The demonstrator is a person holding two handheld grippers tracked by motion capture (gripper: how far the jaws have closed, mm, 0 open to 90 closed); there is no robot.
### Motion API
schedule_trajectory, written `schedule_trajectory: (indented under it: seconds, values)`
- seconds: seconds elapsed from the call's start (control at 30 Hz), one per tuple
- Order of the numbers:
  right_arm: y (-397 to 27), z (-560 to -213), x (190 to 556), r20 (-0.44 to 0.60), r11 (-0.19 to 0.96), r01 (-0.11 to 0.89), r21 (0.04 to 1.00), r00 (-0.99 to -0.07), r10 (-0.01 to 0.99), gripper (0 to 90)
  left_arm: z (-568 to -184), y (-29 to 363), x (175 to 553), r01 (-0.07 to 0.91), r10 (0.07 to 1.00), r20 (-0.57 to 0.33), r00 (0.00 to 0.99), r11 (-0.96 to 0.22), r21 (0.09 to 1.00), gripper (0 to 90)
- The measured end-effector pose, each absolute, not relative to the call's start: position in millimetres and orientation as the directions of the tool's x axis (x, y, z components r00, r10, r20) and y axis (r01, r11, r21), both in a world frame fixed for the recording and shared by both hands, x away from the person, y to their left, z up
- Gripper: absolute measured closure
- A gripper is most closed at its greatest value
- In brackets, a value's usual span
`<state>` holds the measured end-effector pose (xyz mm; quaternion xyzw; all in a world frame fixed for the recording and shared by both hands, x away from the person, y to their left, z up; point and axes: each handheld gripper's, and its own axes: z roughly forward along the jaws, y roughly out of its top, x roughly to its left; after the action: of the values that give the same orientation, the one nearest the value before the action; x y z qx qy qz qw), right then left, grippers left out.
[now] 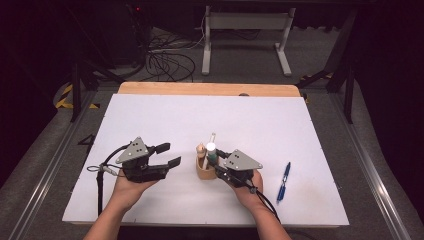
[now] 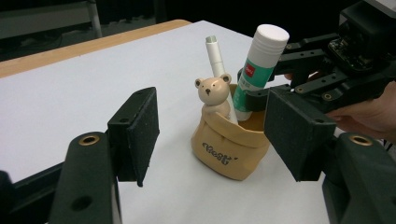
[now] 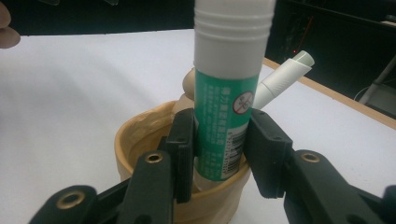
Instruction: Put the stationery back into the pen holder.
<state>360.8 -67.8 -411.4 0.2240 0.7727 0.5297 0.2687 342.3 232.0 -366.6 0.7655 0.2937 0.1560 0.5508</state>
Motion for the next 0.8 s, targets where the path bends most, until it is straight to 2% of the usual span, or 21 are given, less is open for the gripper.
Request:
schedule_trajectory:
  seconds: [0.53,0.8]
  values:
    - [-69.4,-409.9,360.6,-0.184,0.340,0.061,0.938,-0.746,0.640,60.3,-366.7,232.2,342.6,0.283,0.621,-0.089,0.779,-0.222,0.933,36.7]
    - [-72.9,-407.7,361.0,-0.166,0.319,0.071,0.945,-0.736,0.656,52.9,-367.3,231.9,342.9,0.289,0.620,-0.093,0.779,-0.223,0.931,36.6]
